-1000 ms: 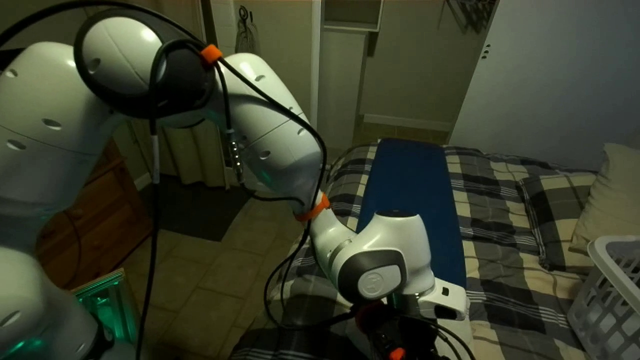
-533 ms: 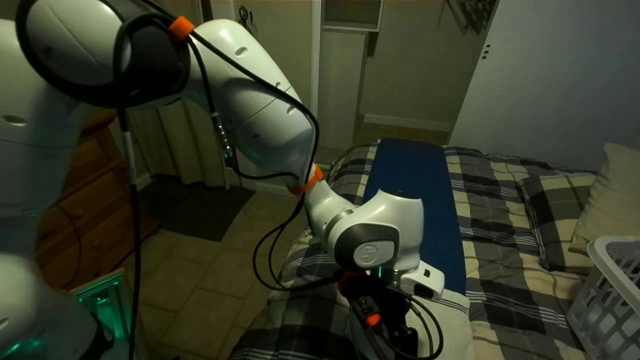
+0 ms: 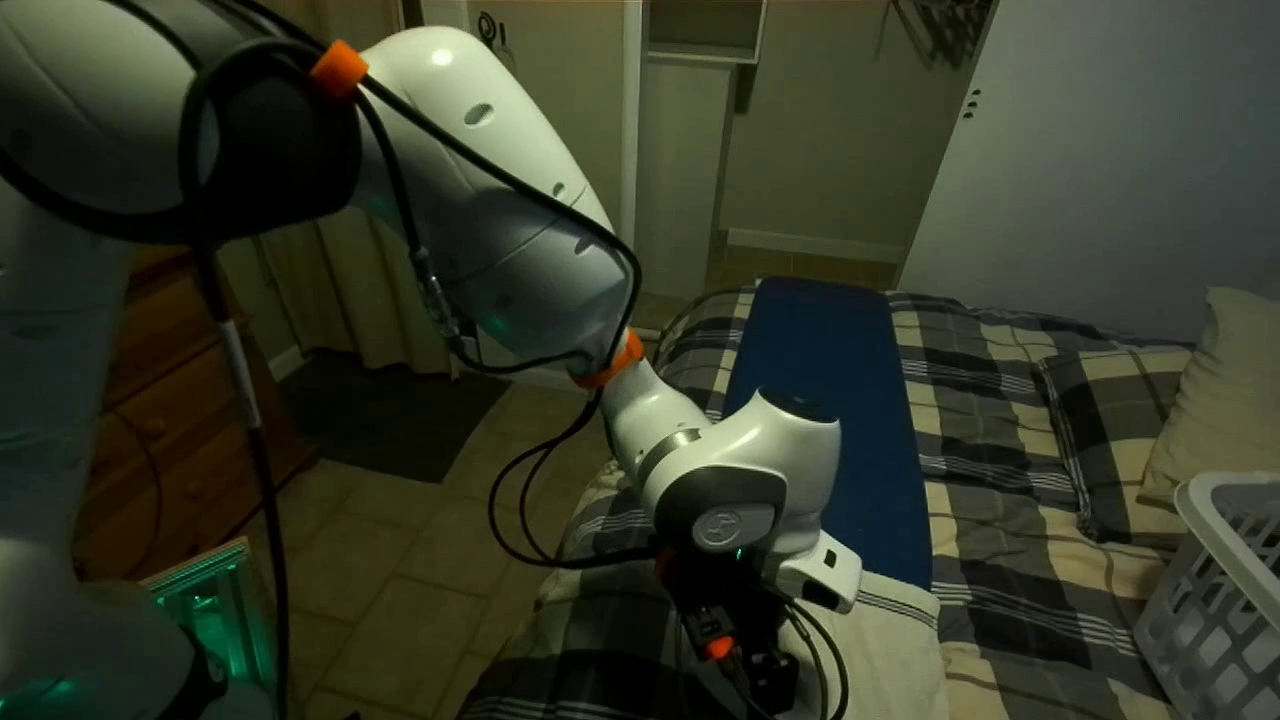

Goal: Unfold the towel on the bed

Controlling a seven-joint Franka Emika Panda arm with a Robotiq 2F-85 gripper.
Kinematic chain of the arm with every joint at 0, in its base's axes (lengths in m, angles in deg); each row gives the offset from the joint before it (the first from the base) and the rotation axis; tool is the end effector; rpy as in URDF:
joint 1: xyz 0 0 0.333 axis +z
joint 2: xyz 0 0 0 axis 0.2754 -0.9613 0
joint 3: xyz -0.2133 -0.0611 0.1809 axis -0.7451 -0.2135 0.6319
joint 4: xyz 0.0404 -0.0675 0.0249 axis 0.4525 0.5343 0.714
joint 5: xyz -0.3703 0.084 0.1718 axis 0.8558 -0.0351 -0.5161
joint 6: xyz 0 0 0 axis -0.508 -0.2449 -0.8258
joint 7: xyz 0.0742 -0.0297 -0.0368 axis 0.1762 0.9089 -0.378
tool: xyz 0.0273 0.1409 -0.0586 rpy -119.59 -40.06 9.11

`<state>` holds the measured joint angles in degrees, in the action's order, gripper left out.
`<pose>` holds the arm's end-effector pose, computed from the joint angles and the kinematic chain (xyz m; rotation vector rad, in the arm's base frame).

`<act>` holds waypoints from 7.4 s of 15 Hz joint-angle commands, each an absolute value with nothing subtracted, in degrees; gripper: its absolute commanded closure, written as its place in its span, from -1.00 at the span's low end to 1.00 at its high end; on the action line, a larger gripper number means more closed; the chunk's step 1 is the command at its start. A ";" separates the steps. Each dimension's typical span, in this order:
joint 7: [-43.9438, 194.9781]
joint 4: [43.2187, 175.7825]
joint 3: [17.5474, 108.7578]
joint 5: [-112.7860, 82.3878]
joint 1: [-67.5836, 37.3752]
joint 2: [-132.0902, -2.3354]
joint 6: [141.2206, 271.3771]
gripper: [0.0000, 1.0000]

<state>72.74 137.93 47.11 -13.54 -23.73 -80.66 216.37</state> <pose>0.4904 -0.2814 0.0794 2.8807 -0.6022 -0.1884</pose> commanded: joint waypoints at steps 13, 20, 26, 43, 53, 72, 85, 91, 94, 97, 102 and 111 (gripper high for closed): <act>70.78 140.91 51.72 -11.85 -28.44 -79.80 218.60 0.94; 76.68 141.10 48.27 -9.33 -25.64 -79.28 214.68 0.88; 91.31 139.95 45.31 -9.12 -22.10 -80.35 207.34 0.90; 104.13 140.57 44.90 -11.56 -22.86 -82.04 207.96 0.89; 96.49 141.54 47.18 -14.68 -25.36 -76.39 206.14 -0.36; 77.84 142.12 50.80 -14.48 -29.02 -82.38 224.09 0.21; 85.01 143.32 41.73 -6.80 -23.04 -80.36 221.18 0.89; 94.02 142.79 38.31 -4.38 -20.21 -81.41 216.60 0.35; 95.69 142.81 38.39 -4.34 -19.99 -80.97 215.56 -0.03; 96.69 142.83 38.47 -4.37 -19.96 -80.86 215.61 0.56; 97.04 142.85 38.51 -4.34 -20.01 -79.86 215.65 0.91; 97.24 142.77 38.12 -3.51 -19.86 -78.20 214.60 0.95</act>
<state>95.64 142.16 38.89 -6.06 -20.49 -80.14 216.49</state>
